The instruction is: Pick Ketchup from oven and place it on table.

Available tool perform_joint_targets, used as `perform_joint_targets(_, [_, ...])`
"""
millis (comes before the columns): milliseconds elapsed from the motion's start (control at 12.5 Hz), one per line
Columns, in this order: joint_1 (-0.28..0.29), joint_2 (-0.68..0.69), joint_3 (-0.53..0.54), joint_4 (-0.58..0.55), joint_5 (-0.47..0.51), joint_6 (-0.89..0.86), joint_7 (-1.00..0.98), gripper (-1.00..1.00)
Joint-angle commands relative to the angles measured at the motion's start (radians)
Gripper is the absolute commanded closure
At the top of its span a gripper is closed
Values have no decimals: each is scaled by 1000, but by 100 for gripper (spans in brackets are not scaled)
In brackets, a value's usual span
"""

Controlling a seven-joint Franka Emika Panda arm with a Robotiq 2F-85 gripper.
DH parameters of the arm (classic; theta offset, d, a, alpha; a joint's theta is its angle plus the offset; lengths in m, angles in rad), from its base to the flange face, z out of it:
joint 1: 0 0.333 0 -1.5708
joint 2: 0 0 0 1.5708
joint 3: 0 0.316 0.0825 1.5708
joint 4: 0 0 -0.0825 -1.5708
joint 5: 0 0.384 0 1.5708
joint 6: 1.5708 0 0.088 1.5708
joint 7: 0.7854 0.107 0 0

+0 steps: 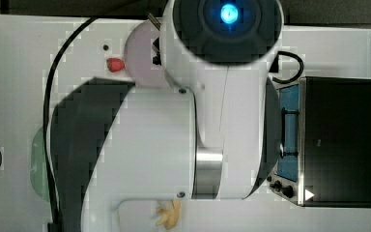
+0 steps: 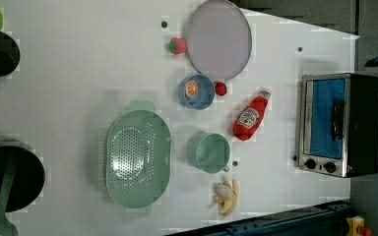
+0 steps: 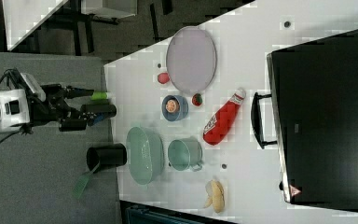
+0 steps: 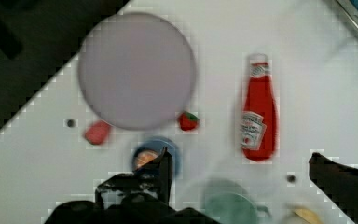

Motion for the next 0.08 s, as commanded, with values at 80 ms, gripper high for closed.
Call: perform_joint_targets(80, [-27, 12, -21, 30, 16, -109, 2, -100])
